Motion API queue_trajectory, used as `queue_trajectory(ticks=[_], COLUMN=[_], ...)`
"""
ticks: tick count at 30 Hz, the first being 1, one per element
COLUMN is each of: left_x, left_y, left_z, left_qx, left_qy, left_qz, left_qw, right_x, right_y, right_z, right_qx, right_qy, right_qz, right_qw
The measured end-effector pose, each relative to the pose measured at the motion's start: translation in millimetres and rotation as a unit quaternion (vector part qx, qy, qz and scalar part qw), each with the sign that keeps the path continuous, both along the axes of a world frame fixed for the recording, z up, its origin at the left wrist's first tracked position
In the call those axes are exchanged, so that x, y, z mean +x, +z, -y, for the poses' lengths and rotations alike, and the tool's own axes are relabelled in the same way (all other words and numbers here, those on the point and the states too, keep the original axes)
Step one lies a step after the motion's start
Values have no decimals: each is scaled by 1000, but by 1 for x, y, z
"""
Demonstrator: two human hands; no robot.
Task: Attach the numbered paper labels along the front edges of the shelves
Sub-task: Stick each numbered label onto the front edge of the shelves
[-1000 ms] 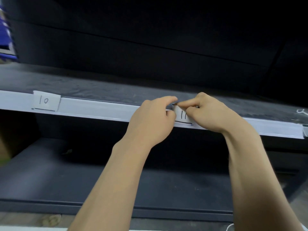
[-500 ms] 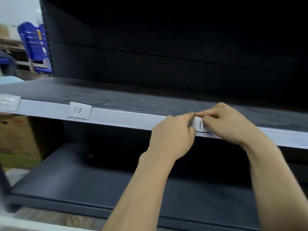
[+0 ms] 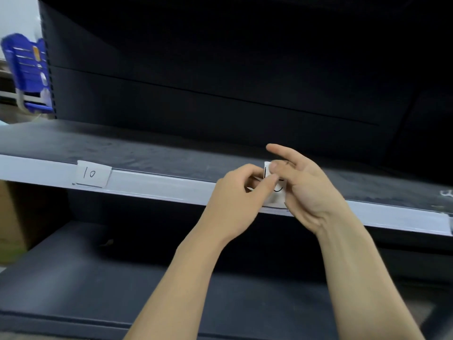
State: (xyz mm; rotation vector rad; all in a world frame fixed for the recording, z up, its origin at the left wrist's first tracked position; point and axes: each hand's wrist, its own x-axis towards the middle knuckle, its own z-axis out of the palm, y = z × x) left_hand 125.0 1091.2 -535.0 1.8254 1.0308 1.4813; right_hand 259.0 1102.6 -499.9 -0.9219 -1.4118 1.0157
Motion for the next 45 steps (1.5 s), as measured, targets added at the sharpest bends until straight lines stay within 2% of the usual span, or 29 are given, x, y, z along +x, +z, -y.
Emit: queue_trajectory(ticks=[3, 11, 13, 16, 19, 23, 27, 29, 32, 35, 40, 42, 45], left_x=[-2, -6, -5, 2, 21, 72, 127, 148, 175, 206, 257, 271, 280], left_y=[0, 0, 0, 1, 2, -2, -17, -26, -27, -15, -10, -9, -9], left_z=[-3, -4, -5, -7, -8, -2, 6, 6, -1, -3, 0, -2, -2], left_qx=[10, 1, -13, -17, -8, 80, 197, 213, 222, 208, 222, 214, 205], left_qy=[29, 74, 86, 77, 61, 112, 131, 125, 135, 122, 116, 127, 145], left_qz=[8, 62, 92, 97, 83, -44, -201, -242, -331, -412, -459, -469, -456], left_qw=[999, 995, 992, 992, 995, 990, 951, 938, 907, 878, 853, 848, 854], right_x=[1, 5, 5, 7, 23, 77, 152, 188, 227, 251, 276, 286, 299], right_y=[3, 1, -1, -3, 0, -2, -6, -12, -18, -18, 6, 15, 21], right_z=[2, 2, 3, 6, 13, 19, 25, 30, 29, 19, 6, 4, 1], right_qx=[-14, -20, -2, 82, 117, 131, 157, 169, 173, 174, 200, 181, 161], right_qy=[31, 11, -14, -124, -165, -258, -389, -439, -470, -480, -418, -375, -329], right_qz=[-53, -59, -24, 70, 86, 113, 46, 15, -20, 78, 269, 312, 332], right_qw=[998, 998, 1000, 986, 975, 951, 906, 882, 865, 856, 844, 854, 869])
